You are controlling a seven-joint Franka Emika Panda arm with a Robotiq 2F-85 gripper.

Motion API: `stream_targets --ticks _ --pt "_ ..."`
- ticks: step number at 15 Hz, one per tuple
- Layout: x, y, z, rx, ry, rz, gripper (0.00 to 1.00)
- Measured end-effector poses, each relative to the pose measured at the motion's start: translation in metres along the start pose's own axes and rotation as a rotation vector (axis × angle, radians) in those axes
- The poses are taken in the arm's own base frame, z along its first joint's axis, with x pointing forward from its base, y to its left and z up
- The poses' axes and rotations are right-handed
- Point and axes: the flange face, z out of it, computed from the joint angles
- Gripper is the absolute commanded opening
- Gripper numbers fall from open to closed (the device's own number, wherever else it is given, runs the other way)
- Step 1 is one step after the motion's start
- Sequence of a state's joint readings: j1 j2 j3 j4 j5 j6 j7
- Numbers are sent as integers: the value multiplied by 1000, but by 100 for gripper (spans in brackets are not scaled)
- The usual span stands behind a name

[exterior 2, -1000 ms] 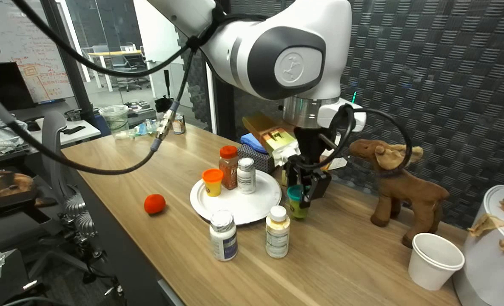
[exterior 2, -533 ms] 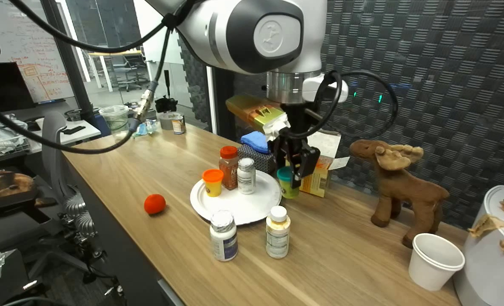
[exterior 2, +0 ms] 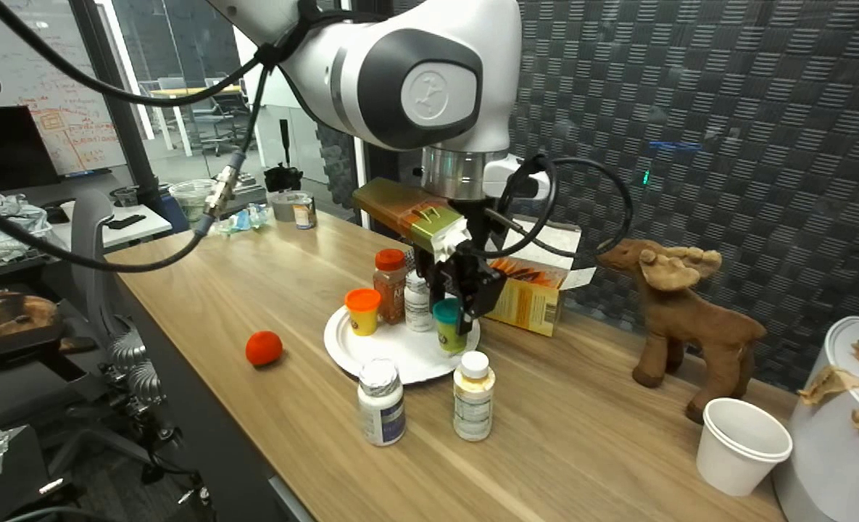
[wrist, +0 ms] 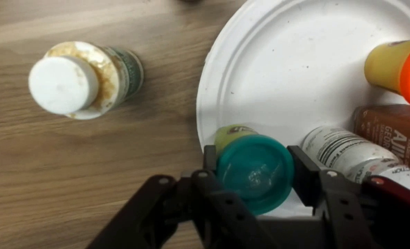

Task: Put the bottles on the tray

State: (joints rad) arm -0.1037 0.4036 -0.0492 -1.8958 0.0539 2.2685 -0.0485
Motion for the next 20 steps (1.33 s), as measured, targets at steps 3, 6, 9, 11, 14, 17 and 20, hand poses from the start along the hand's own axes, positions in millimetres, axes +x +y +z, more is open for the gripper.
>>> stream_targets --ticks 3,6,9,11,14,17,20 --pt "-2 -7 2 5 -7 -32 28" --pt "-2 -11 0 9 -4 -44 28" --pt "-3 -17 2 32 -8 -39 28" --pt "-6 -22 5 52 -16 -47 28" --pt "-9 -30 11 64 -24 -78 28" --pt "-8 -32 13 61 15 -96 28" --pt "-5 -30 13 51 94 -112 28"
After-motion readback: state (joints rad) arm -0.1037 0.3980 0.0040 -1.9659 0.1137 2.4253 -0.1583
